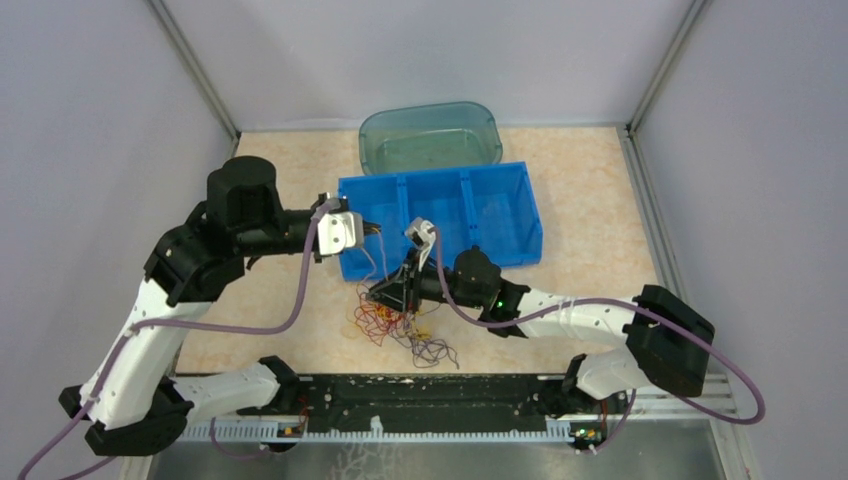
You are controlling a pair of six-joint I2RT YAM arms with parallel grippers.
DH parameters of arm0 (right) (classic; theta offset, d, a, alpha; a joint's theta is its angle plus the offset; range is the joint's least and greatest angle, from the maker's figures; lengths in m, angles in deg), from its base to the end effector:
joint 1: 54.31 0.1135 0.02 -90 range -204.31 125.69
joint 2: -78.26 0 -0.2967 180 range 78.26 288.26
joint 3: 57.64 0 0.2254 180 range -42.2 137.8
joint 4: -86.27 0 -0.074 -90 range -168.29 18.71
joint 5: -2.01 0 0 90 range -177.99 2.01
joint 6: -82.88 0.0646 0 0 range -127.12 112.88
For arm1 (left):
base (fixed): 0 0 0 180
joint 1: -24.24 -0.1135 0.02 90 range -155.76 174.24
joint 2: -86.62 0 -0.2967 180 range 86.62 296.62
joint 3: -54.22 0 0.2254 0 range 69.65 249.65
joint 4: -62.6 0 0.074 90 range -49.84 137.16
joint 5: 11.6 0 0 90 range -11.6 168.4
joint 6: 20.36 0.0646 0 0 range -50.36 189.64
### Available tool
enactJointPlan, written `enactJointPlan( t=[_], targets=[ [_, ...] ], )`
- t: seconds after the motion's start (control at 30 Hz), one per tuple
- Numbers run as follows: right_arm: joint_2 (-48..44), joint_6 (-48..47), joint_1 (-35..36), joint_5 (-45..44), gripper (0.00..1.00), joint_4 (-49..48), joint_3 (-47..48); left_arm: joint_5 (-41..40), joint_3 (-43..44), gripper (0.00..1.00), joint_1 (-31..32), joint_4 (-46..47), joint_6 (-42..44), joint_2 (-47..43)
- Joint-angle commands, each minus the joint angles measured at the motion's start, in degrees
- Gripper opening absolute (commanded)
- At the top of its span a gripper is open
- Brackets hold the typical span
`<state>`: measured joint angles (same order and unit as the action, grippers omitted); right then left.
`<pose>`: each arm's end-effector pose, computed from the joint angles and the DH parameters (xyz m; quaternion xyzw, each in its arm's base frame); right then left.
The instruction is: Untangle the cables
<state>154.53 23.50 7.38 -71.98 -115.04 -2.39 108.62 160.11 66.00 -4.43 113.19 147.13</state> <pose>0.1247 0.2691 0.3216 -0.2822 0.6465 0.5743 0.4154 0.0924 -0.1261 0.4843 0.6489 0.4882 -0.2072 0.5456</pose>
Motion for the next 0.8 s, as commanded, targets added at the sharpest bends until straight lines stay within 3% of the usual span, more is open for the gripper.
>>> enactJointPlan(
  t=[0.0, 0.2, 0.4, 0.53, 0.77],
  targets=[
    [0.81, 2.59, -0.17, 0.73, 0.20, -6.03, -4.26, -1.60, 5.38, 0.00, 0.32, 1.27, 1.50, -0.14],
    [-0.06, 2.31, -0.12, -2.62, 0.18, -4.72, -11.40, -4.47, 11.30, 0.00, 0.34, 2.87, 4.29, 0.01],
    [-3.33, -0.96, 0.04, -9.50, 0.18, 2.83, -15.42, -9.23, 15.07, 0.00, 0.34, 6.47, 9.90, -1.24],
    [-4.45, -2.64, 0.92, -13.27, 0.20, 6.64, -15.70, -12.24, 18.28, 0.00, 0.34, 12.57, 14.13, -1.32],
    [-6.69, -3.70, 1.60, -16.93, 0.21, 9.61, -13.56, -14.59, 14.83, 0.00, 0.34, 26.01, 24.48, -1.91]
  ],
)
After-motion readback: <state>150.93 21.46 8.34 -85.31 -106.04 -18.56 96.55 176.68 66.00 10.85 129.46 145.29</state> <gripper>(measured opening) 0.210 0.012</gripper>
